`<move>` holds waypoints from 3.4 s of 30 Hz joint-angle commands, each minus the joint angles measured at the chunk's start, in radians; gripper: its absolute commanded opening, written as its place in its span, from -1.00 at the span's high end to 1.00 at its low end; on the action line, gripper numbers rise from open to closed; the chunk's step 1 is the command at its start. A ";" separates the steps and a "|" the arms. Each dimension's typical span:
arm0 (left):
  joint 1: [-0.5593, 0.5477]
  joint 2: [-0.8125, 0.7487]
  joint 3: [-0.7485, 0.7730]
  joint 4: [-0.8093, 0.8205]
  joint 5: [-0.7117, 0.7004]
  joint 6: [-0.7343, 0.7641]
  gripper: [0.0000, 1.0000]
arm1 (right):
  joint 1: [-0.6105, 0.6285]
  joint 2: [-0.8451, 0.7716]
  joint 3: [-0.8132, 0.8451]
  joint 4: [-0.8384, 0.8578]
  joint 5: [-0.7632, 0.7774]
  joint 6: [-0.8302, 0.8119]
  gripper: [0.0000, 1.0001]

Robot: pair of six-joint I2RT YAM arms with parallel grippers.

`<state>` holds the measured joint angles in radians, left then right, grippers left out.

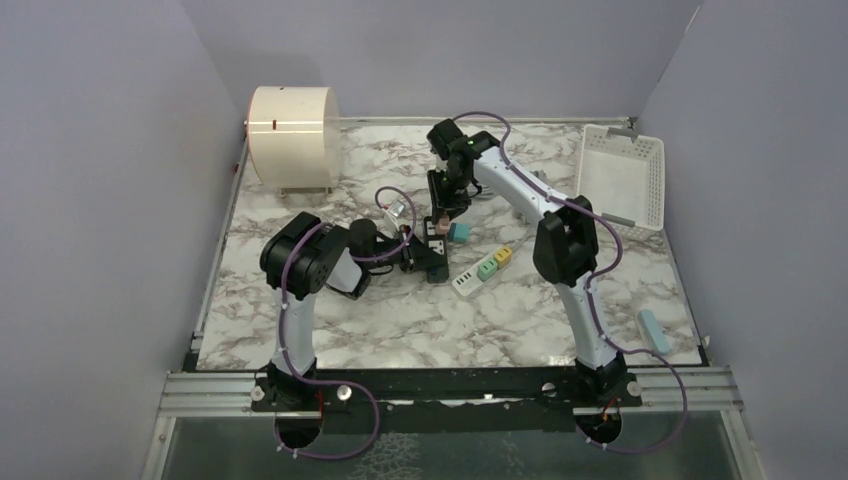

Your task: Pull the plug off the socket

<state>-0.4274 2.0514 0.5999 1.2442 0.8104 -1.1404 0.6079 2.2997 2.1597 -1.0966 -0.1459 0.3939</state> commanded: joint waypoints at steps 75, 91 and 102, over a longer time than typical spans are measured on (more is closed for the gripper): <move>0.009 0.062 -0.032 -0.201 -0.188 -0.046 1.00 | 0.169 -0.203 -0.274 0.142 0.483 0.156 0.98; -0.005 0.038 -0.019 -0.357 -0.242 0.018 1.00 | 0.179 -0.274 -0.293 0.288 0.211 0.110 0.98; -0.013 0.048 -0.012 -0.379 -0.244 0.024 1.00 | 0.157 -0.406 -0.519 0.458 0.149 0.077 0.98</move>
<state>-0.4431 2.0323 0.6212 1.1152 0.7021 -1.2125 0.7635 2.0407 1.6833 -0.7555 0.1822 0.4911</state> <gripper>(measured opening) 0.006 0.347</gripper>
